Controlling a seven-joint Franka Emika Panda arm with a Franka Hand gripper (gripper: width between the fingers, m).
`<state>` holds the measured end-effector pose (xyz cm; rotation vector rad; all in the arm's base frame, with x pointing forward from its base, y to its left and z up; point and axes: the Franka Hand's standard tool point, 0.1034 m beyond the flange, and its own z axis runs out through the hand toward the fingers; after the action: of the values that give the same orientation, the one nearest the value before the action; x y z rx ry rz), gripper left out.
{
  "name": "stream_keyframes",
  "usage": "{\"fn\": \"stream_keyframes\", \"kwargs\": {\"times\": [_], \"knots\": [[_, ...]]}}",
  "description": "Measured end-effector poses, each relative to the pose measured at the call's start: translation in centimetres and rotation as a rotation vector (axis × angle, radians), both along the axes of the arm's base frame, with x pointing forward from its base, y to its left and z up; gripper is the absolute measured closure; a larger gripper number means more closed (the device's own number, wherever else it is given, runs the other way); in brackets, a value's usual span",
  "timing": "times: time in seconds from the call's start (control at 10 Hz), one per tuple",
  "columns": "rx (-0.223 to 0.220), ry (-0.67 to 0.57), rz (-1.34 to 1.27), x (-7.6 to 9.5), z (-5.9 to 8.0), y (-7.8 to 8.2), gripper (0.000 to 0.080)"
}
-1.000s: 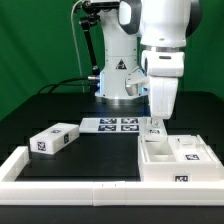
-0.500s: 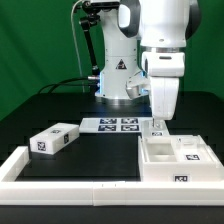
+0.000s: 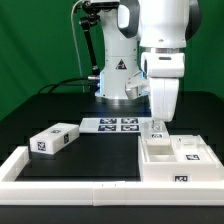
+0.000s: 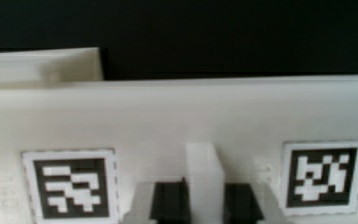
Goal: Assemble cabinet
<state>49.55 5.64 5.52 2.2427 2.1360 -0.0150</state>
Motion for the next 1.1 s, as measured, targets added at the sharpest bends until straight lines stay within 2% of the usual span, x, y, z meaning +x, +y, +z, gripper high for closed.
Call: {"fn": "stream_keyframes", "kwargs": {"times": [0.3,0.9,1.1], "knots": [[-0.003,-0.007,0.029,2.4,0.2,-0.5,0.0729],[-0.003,-0.007,0.029,2.6,0.1,-0.5,0.0729],[-0.004,-0.013,0.041,4.5,0.2,-0.7,0.0729]]}}
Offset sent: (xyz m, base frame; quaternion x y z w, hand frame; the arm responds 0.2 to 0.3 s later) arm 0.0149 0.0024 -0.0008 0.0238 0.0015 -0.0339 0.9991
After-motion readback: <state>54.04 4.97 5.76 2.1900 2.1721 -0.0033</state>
